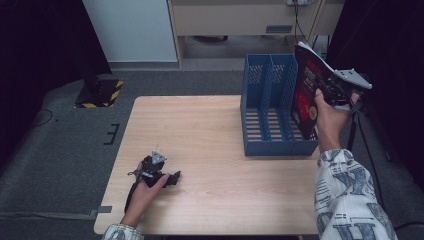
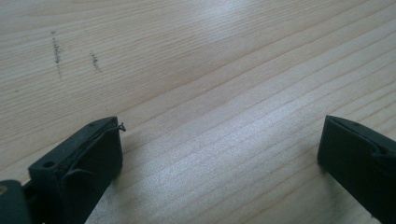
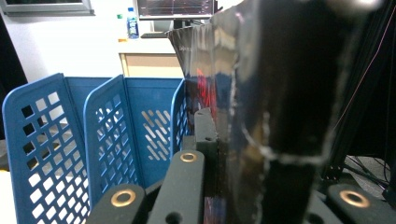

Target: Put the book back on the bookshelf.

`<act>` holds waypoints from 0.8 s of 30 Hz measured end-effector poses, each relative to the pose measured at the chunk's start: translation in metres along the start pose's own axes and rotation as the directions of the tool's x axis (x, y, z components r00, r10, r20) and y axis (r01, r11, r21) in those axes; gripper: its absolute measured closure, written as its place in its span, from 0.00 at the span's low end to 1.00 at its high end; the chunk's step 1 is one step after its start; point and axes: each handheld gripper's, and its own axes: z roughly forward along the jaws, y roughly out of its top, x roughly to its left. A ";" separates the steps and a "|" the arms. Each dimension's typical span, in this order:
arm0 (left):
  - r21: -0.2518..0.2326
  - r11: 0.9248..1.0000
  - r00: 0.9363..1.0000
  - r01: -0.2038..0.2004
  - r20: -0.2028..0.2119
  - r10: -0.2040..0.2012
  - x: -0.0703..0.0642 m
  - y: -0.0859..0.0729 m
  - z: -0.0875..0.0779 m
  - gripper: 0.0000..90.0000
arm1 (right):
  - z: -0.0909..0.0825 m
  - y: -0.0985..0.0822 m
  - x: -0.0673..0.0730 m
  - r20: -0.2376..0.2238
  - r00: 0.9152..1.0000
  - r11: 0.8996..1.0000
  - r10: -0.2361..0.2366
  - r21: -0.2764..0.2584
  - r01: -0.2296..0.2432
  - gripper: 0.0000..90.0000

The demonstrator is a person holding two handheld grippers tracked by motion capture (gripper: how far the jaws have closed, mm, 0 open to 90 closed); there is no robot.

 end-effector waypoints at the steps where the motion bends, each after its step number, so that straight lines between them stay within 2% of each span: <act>1: 0.000 1.000 1.000 0.000 0.000 0.000 0.000 0.000 0.000 0.00 | 0.001 -0.002 0.000 -0.003 1.000 1.000 0.002 0.002 -0.002 0.97; 16: 0.000 1.000 1.000 0.000 0.000 0.000 0.000 0.000 0.000 0.00 | 0.009 -0.030 0.005 0.000 1.000 0.999 0.015 0.033 -0.015 0.97; 24: 0.000 1.000 1.000 0.000 0.001 0.000 0.000 0.000 0.000 0.00 | 0.010 -0.034 0.005 -0.014 1.000 0.999 0.022 0.045 -0.021 0.97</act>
